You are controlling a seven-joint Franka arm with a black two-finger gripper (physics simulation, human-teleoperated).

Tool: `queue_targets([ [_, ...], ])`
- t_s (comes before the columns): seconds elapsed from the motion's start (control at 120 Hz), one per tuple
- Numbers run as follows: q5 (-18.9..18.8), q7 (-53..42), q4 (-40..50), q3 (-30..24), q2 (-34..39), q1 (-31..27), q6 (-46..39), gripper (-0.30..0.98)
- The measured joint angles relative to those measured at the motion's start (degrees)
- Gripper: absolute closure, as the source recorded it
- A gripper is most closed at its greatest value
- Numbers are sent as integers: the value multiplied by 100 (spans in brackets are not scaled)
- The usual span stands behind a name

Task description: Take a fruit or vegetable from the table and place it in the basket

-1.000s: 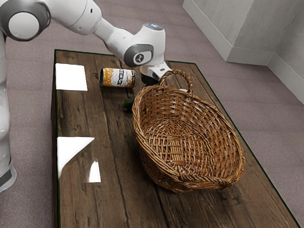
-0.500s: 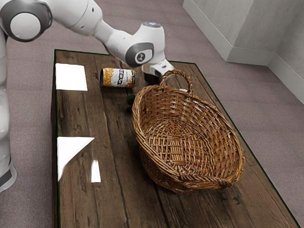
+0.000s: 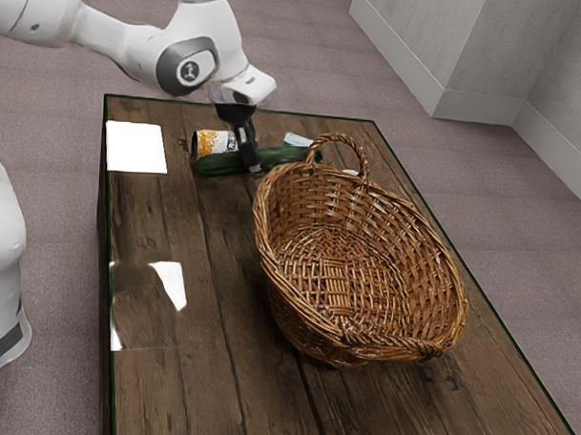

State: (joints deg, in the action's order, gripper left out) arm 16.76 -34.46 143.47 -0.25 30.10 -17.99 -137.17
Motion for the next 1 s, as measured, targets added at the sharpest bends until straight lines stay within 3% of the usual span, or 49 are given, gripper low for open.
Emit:
queue_targets([
  [0.133, -2, 117, -19, -372, 596, -524, 17, 52],
  [0.283, -28, 337, -664, -1171, 1088, -116, 27, 51],
  [0.4, -31, 615, -1416, -2098, 887, -42, 31, 50],
  [0.583, -29, 997, -2222, -2916, 247, -400, 27, 51],
  [0.625, -23, 1058, -2247, -3019, 221, -443, 31, 42],
  [0.75, 22, 1115, -2267, -3128, 179, -494, 55, 17],
  [0.925, 150, 1269, -2272, -3108, 1, -596, 64, 5],
  [0.967, 432, 1757, -2186, -2824, -443, -555, 96, 4],
  [1.0, 359, 2432, -2261, -2243, -802, -71, 328, 3],
])
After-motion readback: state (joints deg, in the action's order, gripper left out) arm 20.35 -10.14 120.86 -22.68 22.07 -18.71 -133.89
